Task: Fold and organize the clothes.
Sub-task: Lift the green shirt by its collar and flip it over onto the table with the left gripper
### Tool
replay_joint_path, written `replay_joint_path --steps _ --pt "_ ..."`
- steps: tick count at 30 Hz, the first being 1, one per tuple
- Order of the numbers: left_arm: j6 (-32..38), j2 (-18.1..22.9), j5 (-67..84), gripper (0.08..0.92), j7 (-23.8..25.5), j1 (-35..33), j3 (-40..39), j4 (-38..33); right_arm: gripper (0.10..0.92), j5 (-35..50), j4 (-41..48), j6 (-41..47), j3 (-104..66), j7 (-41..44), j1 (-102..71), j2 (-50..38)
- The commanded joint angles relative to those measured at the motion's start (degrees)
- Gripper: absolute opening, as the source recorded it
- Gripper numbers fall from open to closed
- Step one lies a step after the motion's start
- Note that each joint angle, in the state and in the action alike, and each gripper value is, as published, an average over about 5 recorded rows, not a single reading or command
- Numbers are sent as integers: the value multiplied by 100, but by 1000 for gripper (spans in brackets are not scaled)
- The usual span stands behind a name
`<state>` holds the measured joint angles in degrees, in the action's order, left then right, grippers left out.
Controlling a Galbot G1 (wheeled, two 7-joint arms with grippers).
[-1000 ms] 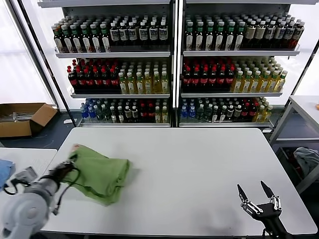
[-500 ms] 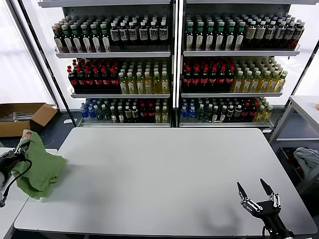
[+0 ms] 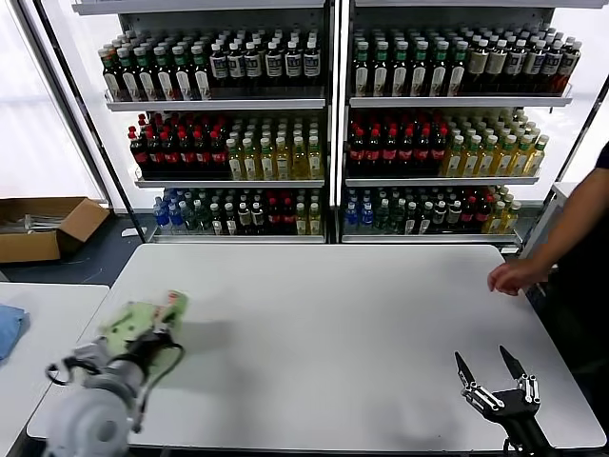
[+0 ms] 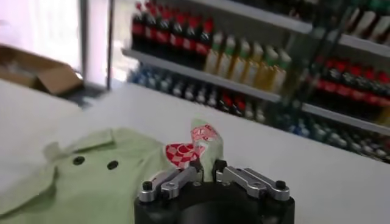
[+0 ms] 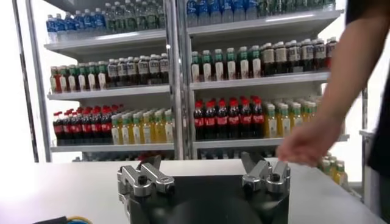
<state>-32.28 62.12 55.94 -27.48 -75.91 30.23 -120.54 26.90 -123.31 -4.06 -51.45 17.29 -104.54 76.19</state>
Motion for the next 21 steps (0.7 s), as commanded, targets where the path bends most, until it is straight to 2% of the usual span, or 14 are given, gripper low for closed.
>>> replay_joint_path --steps 1,6,16,21 --pt "123 1253 532 158 -1222 969 -2650 316 823 -28 -139 30 -193 -4 -192 39" --pt "82 1412 1042 158 -1449 1189 -2456 497 823 -153 -278 49 -85 -8 -334 44" --pt "594 1471 1524 161 -1767 1421 -2170 277 823 -618 -503 503 844 -184 -63 -197" --pt "644 1496 1697 257 -1700 1365 -1969 238 823 -787 -346 1017 1369 -499 452 -246"
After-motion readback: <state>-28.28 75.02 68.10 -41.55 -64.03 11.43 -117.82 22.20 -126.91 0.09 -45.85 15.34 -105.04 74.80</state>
